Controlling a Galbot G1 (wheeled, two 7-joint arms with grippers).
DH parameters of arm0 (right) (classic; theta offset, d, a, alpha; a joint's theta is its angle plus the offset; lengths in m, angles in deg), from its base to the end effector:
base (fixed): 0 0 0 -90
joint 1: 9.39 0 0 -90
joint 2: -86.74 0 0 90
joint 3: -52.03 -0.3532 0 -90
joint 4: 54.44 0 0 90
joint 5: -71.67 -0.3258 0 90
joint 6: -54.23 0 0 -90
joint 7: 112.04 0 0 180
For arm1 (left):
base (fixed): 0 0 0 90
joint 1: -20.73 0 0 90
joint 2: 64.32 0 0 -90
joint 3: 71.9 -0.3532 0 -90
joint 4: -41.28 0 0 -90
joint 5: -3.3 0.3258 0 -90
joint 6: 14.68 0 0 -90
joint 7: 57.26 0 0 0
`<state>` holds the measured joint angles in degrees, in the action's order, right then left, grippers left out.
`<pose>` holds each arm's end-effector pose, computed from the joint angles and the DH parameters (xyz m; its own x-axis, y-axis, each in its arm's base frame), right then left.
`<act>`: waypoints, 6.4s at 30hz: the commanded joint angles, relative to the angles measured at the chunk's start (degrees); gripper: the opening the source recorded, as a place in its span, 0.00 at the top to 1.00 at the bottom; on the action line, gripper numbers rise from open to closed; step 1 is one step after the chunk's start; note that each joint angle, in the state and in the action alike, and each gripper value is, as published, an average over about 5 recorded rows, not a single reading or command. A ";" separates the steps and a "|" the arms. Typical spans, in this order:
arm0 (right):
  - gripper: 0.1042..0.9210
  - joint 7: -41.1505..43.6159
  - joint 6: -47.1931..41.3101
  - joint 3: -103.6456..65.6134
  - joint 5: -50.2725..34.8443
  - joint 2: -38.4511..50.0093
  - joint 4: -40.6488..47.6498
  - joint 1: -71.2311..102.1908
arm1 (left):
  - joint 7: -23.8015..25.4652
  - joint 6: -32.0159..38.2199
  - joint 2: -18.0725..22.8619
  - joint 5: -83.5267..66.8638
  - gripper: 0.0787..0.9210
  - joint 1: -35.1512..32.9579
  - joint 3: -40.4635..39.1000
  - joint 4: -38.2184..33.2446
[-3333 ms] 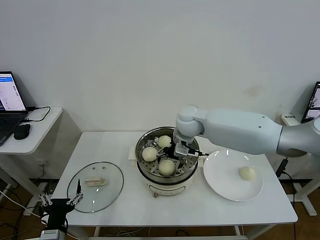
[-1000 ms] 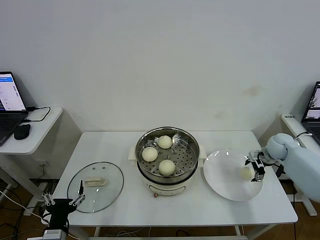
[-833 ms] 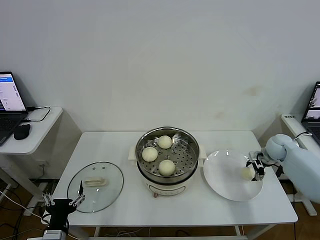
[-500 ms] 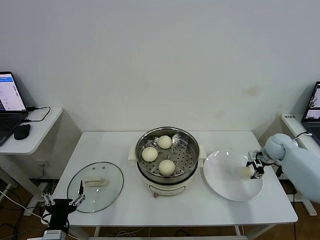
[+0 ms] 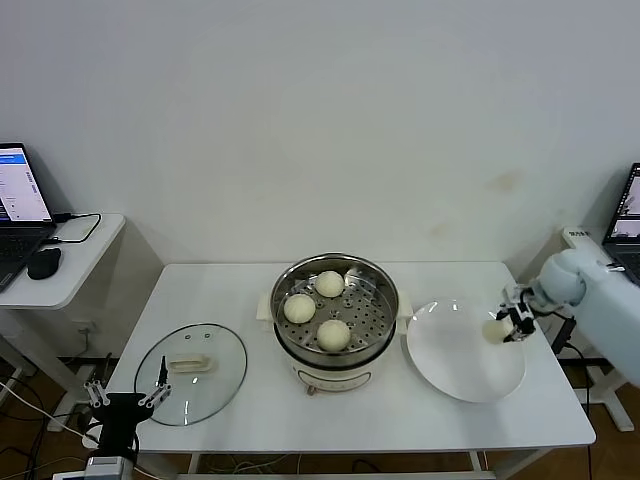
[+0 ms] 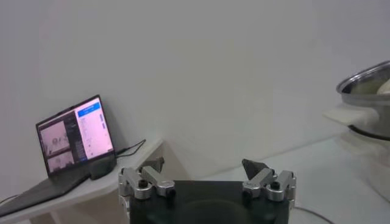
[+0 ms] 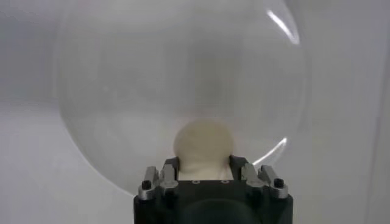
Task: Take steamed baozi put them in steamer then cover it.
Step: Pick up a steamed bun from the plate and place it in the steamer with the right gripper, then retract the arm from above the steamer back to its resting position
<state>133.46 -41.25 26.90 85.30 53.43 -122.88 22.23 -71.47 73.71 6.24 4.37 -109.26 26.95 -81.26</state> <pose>0.4838 -0.2446 -0.1468 -0.2823 -0.0254 0.9590 -0.9575 -0.0546 -0.2833 0.1091 0.0991 -0.2922 -0.9822 -0.1823 0.0449 -0.1507 0.9079 0.3911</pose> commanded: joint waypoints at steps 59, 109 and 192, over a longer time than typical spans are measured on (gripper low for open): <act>0.41 -21.94 -36.06 34.25 -37.76 -23.28 -11.36 -25.70 | -0.21 0.22 -0.07 -0.84 0.12 2.12 0.16 2.22; 0.12 -41.82 12.03 -94.01 -30.77 -39.04 -38.23 92.34 | 0.43 1.45 -1.03 19.88 0.12 4.53 -4.76 9.32; 0.12 -47.21 13.33 -92.51 -22.80 -48.09 -32.78 95.29 | -0.14 13.69 -8.36 60.50 0.69 30.72 -8.63 44.48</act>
<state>86.21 -27.99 -65.77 62.39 5.18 -155.43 117.39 -68.85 86.21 -1.95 66.89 -78.40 17.89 -36.49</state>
